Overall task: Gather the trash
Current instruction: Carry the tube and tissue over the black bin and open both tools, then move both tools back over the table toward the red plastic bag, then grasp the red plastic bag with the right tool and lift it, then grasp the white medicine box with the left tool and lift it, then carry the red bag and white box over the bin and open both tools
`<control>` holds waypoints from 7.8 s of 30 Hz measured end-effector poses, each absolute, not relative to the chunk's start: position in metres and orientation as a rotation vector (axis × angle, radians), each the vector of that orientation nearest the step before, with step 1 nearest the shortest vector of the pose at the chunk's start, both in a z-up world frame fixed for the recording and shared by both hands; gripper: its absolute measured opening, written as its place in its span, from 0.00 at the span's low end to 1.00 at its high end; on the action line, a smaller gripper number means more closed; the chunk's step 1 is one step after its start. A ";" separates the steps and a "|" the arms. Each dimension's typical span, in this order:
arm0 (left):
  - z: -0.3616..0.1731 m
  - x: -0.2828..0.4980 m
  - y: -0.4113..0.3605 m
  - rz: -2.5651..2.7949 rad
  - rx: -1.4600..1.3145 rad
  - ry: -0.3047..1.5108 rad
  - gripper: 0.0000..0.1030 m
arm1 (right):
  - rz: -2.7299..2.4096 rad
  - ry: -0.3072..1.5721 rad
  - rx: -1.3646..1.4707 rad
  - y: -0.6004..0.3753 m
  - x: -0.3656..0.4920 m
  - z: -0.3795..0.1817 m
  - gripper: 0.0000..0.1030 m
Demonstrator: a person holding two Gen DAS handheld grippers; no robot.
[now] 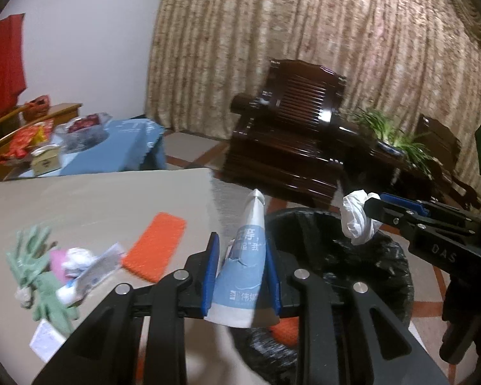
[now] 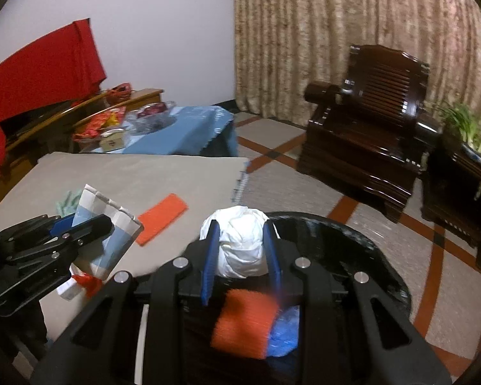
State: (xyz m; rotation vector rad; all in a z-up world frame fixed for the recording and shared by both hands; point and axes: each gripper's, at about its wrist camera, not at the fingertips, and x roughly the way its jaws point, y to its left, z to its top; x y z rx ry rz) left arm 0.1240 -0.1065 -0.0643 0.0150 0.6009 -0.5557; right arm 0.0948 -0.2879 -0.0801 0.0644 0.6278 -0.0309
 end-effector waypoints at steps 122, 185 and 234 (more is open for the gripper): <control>-0.138 0.095 0.107 0.003 -0.061 0.701 0.93 | 0.363 0.781 -0.022 -0.083 0.155 -0.187 0.35; -0.177 0.104 0.109 0.085 -0.123 0.892 0.93 | 0.373 0.800 -0.050 -0.082 0.155 -0.187 0.35; -0.036 0.106 -0.002 -0.236 -0.082 0.600 0.58 | 0.214 0.542 0.075 -0.191 0.109 -0.058 0.35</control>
